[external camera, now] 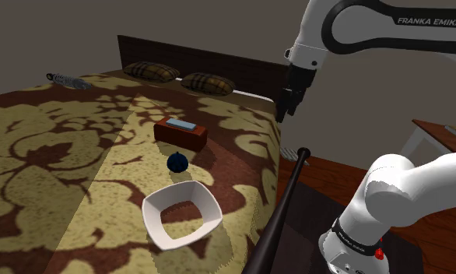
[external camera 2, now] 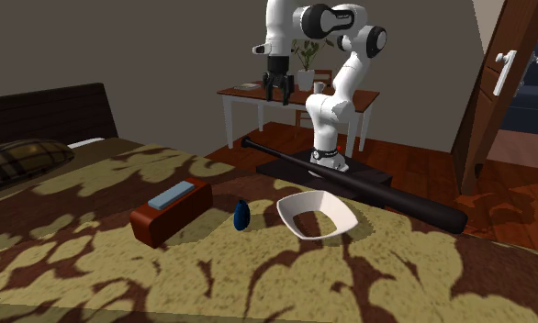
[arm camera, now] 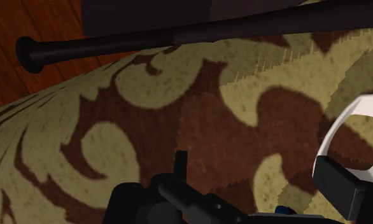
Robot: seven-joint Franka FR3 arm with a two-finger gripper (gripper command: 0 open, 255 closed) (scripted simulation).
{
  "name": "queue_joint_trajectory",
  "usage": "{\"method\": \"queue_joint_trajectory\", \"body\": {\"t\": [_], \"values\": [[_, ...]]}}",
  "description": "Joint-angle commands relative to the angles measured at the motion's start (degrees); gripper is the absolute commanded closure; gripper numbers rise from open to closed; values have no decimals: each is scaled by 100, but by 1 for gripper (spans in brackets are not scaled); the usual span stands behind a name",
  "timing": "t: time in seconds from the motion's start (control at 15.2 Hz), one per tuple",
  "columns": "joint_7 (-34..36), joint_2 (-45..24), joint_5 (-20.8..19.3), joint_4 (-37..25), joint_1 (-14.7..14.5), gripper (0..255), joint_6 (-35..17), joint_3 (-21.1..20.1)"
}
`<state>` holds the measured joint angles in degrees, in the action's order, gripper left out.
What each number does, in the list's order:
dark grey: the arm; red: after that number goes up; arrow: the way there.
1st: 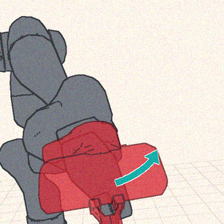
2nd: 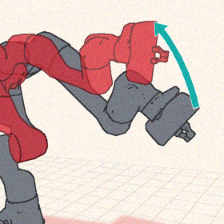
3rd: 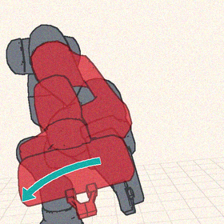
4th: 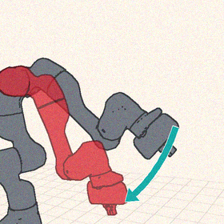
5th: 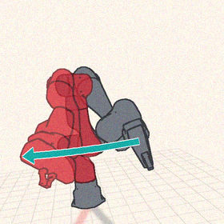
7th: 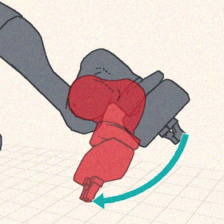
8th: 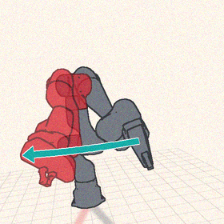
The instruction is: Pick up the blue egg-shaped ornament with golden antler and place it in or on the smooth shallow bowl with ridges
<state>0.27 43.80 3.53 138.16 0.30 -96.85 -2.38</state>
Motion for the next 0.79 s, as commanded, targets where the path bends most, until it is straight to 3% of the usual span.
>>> {"method": "queue_joint_trajectory", "body": {"t": [0.0, 0.73], "values": [[0, 0, 0, 0, 0, 0, 0, 0], [-241, -2379, 58, -780, -305, 0, -1386, -376]]}}
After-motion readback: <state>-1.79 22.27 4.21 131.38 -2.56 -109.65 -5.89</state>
